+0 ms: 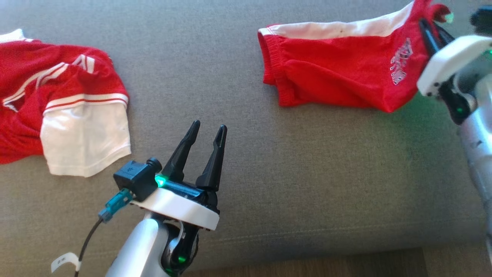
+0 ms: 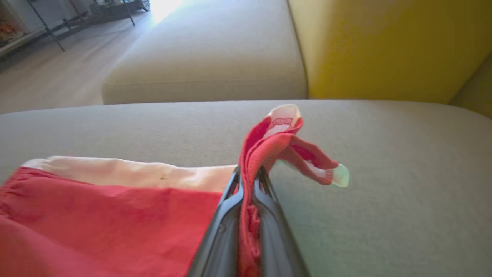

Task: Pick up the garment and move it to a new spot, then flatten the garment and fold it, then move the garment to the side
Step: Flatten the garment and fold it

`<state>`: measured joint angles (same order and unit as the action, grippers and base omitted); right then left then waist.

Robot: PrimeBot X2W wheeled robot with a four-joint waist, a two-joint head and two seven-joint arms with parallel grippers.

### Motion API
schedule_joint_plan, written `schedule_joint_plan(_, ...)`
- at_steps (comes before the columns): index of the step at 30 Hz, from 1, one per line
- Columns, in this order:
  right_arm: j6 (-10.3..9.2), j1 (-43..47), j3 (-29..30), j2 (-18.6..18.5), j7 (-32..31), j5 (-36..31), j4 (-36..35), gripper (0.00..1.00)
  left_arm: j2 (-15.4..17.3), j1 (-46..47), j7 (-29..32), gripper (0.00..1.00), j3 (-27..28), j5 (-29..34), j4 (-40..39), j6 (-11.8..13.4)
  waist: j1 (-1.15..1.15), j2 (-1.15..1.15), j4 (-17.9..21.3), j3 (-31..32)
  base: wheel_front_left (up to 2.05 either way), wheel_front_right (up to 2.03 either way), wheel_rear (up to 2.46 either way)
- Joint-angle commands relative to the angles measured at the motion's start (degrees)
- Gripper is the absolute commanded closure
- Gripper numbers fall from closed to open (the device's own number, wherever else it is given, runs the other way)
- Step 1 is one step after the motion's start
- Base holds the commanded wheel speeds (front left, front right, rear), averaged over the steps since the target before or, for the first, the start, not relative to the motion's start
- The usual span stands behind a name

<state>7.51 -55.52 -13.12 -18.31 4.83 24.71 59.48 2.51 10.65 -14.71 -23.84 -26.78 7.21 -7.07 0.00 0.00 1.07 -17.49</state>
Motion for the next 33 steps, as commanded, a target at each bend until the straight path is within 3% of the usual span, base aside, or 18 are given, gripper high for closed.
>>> schedule_joint_plan(1,-0.02,-1.57,-0.89,0.92,-0.23,-0.86,-2.69,1.0,0.37,-0.18,-0.29,0.0,1.25,-0.09,-1.64,-0.24,0.0,0.0,-0.62,0.88,0.0,0.0,0.0)
schedule_joint_plan(13,-0.02,1.17,-5.38,9.92,-8.16,-1.55,-13.88,1.0,0.37,-2.09,-0.29,0.0,-0.63,-1.48,-1.33,-0.11,0.0,0.0,-4.0,3.83,0.0,0.0,0.0)
schedule_joint_plan(20,-0.02,3.9,-7.63,13.23,-11.99,-2.74,-13.58,1.0,0.37,-1.76,-0.29,0.0,-1.13,-2.25,-1.77,0.28,0.0,0.0,-5.91,3.62,0.0,0.0,0.0)
schedule_joint_plan(23,-0.02,4.41,-7.9,14.02,-11.48,-3.1,-12.77,0.91,0.37,-1.69,-0.29,0.0,-1.26,-2.47,-1.96,0.34,0.0,0.0,-6.45,3.36,0.0,0.0,0.0)
schedule_joint_plan(24,-0.02,4.54,-8.12,14.27,-11.2,-3.05,-12.53,0.83,0.37,-1.66,-0.29,0.0,-1.33,-2.55,-2.01,0.36,0.0,0.0,-6.6,3.3,0.0,0.0,0.0)
schedule_joint_plan(25,-0.02,4.62,-8.33,14.49,-10.84,-2.92,-12.36,0.62,0.37,-1.63,-0.29,0.0,-1.41,-2.61,-2.03,0.38,0.0,0.0,-6.71,3.25,0.0,0.0,0.0)
schedule_joint_plan(27,-0.02,4.77,-8.93,14.88,-10.01,-2.25,-12.3,0.51,0.37,-1.57,-0.29,0.0,-1.48,-2.78,-2.11,0.44,0.0,0.0,-6.8,3.19,0.0,0.0,0.0)
schedule_joint_plan(29,-0.02,4.84,-9.44,15.13,-9.36,-1.55,-12.17,0.0,0.37,-1.57,-0.29,0.0,-1.47,-2.91,-2.15,0.54,0.0,0.0,-6.73,3.2,0.0,0.0,0.0)
schedule_joint_plan(33,-0.02,4.99,-10.33,15.36,-7.46,-0.05,-12.66,0.0,0.37,-1.48,-0.29,0.0,-1.54,-3.11,-2.16,0.66,0.0,0.0,-6.55,3.47,0.0,0.0,0.0)
